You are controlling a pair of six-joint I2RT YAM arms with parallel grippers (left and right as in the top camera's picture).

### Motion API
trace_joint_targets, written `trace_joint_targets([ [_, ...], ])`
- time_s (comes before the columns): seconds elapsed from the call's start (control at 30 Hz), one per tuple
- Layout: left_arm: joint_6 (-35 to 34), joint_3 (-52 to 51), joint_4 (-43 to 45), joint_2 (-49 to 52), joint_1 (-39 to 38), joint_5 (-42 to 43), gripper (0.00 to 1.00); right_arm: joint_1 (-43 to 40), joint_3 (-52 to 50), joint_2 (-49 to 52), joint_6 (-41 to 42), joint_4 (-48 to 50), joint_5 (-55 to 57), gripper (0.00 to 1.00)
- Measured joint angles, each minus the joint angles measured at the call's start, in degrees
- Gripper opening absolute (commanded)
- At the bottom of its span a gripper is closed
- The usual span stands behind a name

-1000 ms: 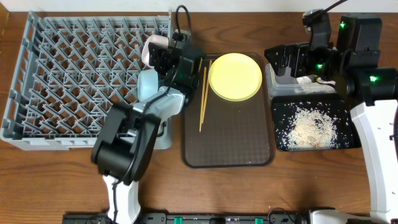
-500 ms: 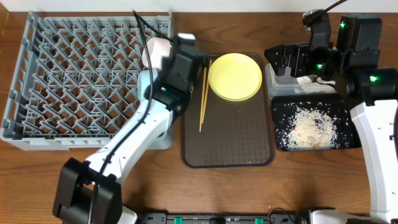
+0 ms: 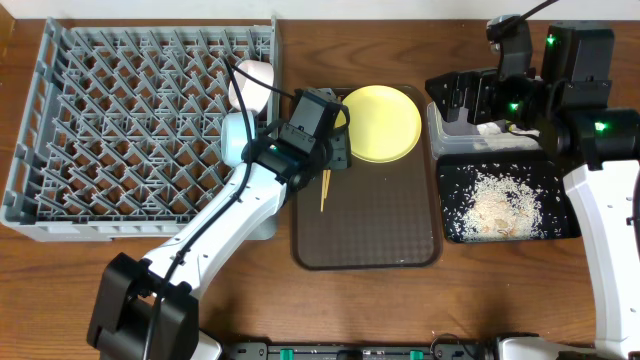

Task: Sort waste into correct bins and load items into the dishwasher
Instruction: 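Move the left gripper to the yellow plate edge on the tray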

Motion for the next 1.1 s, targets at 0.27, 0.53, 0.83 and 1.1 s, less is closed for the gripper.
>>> trace_joint_targets([
  [0.27,-11.3,0.0,-0.4,0.1,-0.3,0.1,0.55,0.0,0.0,0.0,0.0,0.0,0.0,0.99],
  [0.53,-20.2,0.0,3.5,4.7,-3.0,-2.6,0.55,0.0,0.0,0.0,0.0,0.0,0.0,0.99],
  [0.83,-24.5,0.0,7.8,11.5,-4.0,-2.8,0.54,0.0,0.0,0.0,0.0,0.0,0.0,0.99],
  [1.1,-25.7,0.0,10.8,13.4,-7.3,-3.8,0.54,0.0,0.0,0.0,0.0,0.0,0.0,0.99],
])
